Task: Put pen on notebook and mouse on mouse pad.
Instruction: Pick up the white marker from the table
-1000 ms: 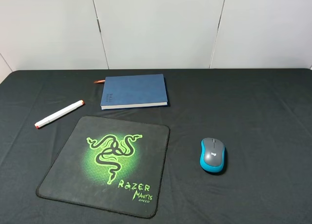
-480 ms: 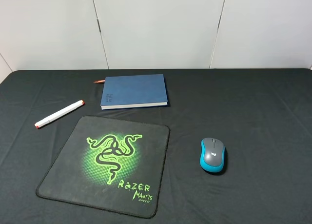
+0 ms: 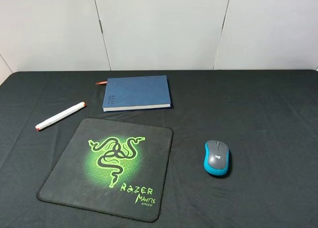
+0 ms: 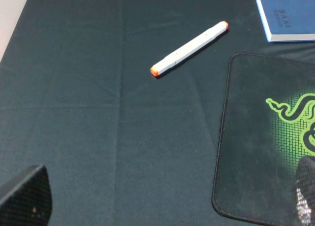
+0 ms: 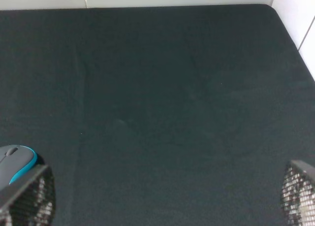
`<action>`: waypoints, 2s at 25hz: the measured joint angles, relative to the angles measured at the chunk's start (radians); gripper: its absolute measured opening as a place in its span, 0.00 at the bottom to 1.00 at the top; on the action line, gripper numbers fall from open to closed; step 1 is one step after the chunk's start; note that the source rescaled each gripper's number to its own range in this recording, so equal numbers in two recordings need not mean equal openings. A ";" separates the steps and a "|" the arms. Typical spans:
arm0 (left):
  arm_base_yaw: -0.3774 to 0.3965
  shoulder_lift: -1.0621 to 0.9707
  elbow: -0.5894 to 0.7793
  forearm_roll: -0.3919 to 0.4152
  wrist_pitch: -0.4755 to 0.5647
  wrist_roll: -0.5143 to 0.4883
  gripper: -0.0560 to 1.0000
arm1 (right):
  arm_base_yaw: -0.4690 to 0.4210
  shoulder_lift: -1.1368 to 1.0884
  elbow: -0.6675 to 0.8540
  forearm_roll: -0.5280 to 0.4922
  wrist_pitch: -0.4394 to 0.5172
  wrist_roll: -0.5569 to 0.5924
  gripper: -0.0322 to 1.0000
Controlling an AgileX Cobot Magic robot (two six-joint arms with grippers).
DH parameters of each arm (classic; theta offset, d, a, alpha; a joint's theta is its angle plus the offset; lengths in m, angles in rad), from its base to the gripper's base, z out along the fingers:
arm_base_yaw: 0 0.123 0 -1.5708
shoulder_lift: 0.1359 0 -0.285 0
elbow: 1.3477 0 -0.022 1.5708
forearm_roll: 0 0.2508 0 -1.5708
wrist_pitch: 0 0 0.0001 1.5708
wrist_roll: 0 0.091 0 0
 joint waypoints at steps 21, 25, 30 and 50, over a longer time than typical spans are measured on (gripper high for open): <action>0.000 0.575 -0.344 -0.011 0.057 0.069 0.97 | 0.000 0.000 0.000 0.000 0.000 0.000 1.00; 0.000 0.752 -0.408 -0.012 0.026 0.086 0.97 | 0.000 0.000 0.000 0.000 0.000 0.000 1.00; -0.032 0.942 -0.454 -0.009 -0.012 0.094 0.97 | 0.000 0.000 0.000 0.000 0.000 0.000 1.00; -0.054 1.497 -0.547 0.060 -0.134 0.218 0.97 | 0.000 0.000 0.000 0.000 0.000 0.000 1.00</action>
